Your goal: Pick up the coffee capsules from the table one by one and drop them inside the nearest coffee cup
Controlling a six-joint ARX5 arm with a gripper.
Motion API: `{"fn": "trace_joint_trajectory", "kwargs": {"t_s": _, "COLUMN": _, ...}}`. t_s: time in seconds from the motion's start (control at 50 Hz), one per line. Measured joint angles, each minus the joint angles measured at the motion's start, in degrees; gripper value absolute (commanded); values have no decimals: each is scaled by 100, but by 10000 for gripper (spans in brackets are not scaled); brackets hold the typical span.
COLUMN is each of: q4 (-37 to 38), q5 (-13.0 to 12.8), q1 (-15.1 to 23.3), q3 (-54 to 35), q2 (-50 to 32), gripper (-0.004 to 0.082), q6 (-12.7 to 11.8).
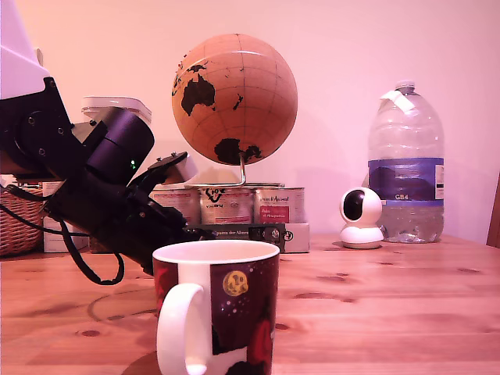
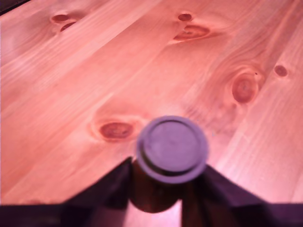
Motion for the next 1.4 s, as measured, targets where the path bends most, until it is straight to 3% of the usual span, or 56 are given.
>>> {"fn": "trace_joint_trajectory", "kwargs": {"t_s": 0.24, "q4": 28, "q5": -2, "q1": 2, "q3": 0, "q2": 0, "gripper": 160, "q6": -20}}
{"fn": "trace_joint_trajectory", "kwargs": {"t_s": 0.42, "q4": 44, "q5": 28, "q1": 2, "q3": 0, "q2": 0, "gripper": 159, "q6": -13}}
{"fn": "trace_joint_trajectory", "kwargs": {"t_s": 0.52, "q4": -7, "q5": 46, "q1": 2, "q3": 0, "q2": 0, "gripper": 160, "q6": 120}}
{"fn": "trace_joint_trajectory", "kwargs": {"t_s": 0.84, "q4": -723, "q5": 575, "q1": 13, "q3": 50, "q2": -184, "gripper": 160, "q6": 393}}
{"fn": "trace_joint_trajectory", "kwargs": {"t_s": 0.96, "q4": -776, "q5": 603, "q1": 13, "q3": 48, "q2": -297, "gripper": 160, "q6": 444}}
{"fn": "trace_joint_trajectory", "kwargs": {"t_s": 1.18, "q4": -896, "q5": 645, "q1": 13, "q3": -68, "q2": -1119, "gripper": 160, "q6": 457}}
{"fn": "trace_joint_trajectory", "kwargs": {"t_s": 1.4, "q4": -1598, "q5": 1010, "q1": 20, "q3": -70, "q2": -2133, "gripper": 160, "q6": 570}}
